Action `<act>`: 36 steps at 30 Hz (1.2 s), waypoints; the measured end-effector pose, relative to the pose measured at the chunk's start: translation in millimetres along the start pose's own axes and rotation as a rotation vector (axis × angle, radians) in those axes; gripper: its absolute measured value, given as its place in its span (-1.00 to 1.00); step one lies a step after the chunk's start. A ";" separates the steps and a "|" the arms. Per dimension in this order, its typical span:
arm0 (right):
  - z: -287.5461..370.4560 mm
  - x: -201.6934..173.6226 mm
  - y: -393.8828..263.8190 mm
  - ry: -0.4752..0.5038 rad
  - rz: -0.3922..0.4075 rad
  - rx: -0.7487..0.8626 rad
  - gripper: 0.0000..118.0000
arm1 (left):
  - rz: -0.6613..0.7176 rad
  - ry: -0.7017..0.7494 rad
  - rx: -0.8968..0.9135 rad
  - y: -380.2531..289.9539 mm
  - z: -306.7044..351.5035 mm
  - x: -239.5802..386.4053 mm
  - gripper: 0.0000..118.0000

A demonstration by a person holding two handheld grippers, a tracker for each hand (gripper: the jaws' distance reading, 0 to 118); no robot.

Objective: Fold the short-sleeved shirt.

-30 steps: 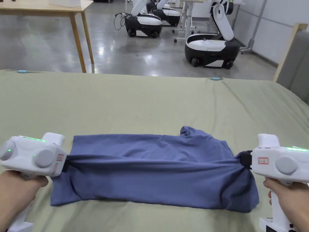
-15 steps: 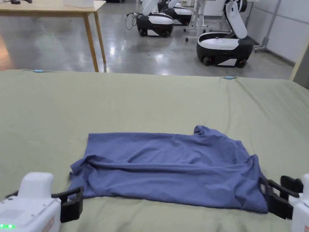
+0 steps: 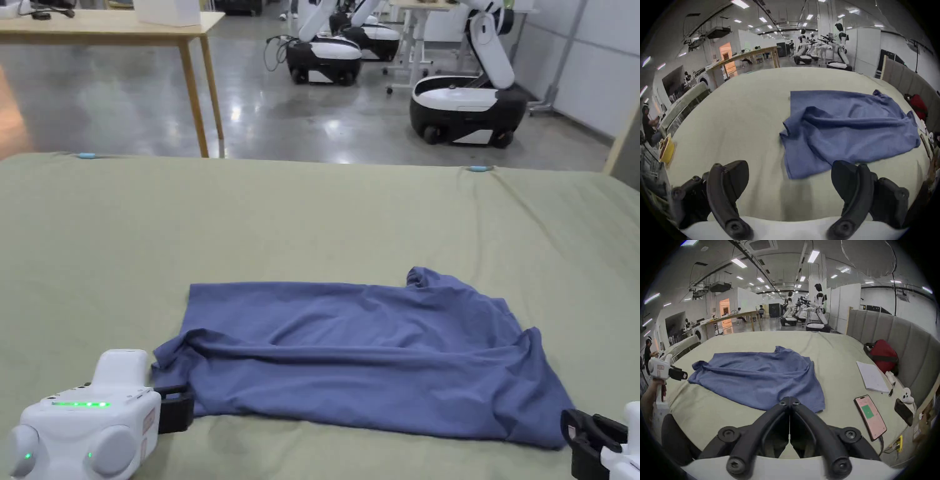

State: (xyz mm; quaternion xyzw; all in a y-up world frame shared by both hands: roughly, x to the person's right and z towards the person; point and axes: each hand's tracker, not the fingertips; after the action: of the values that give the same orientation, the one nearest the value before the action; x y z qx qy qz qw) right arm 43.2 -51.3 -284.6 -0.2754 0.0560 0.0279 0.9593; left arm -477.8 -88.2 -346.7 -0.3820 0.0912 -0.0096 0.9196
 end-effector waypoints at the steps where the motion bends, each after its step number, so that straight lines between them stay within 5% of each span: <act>1: -3.4 4.3 0.1 -0.008 -0.004 -0.014 -0.98 | -0.011 0.017 -0.035 6.0 -12.0 0.8 0.77; 4: -15.8 19.3 -0.1 -0.046 -0.021 -0.038 -0.96 | -0.040 0.010 -0.115 11.4 -28.0 14.3 0.75; 5: -22.7 24.3 0.9 -0.066 -0.030 -0.052 -0.78 | -0.063 0.005 -0.153 11.0 -36.0 17.4 0.69; 7: -43.0 36.9 1.6 -0.096 -0.060 -0.100 0.64 | -0.083 -0.033 -0.206 9.0 -46.9 20.7 0.14; 8: -55.7 41.9 1.7 -0.088 -0.065 -0.133 1.00 | -0.048 -0.068 -0.177 7.5 -36.3 26.5 0.04; 11: -87.8 48.2 5.4 -0.066 -0.066 -0.177 0.99 | -0.077 -0.047 -0.140 11.2 -22.8 34.0 -0.74; 13: -114.5 49.4 6.0 -0.056 -0.060 -0.256 0.76 | -0.091 -0.032 -0.124 12.7 -14.1 37.2 -0.81; 14: -124.5 50.5 5.5 -0.036 -0.068 -0.279 0.29 | -0.085 -0.038 -0.131 13.7 -14.6 36.0 -0.83; 15: -139.0 54.4 -3.3 -0.018 -0.084 -0.309 -0.52 | -0.071 -0.050 -0.139 14.1 -14.8 33.8 -0.86; 16: -145.8 56.8 -4.1 -0.008 -0.102 -0.328 -0.74 | -0.069 -0.050 -0.136 14.8 -13.9 32.5 -0.87; 22: -100.0 65.8 22.0 0.070 -0.176 -0.200 -0.78 | -0.031 -0.084 -0.072 28.3 19.6 12.0 -0.90; 28: -19.1 53.9 48.6 0.082 -0.063 -0.133 -0.78 | -0.068 -0.134 0.018 38.5 88.3 -0.9 -0.90; 36: -3.0 59.9 -14.2 0.059 -0.053 -0.261 -0.78 | -0.018 -0.183 -0.102 -26.4 98.5 -22.8 -0.90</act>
State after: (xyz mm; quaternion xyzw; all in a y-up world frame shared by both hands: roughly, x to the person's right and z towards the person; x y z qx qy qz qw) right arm 103.5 -63.5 -287.0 -0.4000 0.0726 0.0014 0.9136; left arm -481.6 -35.9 -256.3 -0.4283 0.0040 0.0216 0.9034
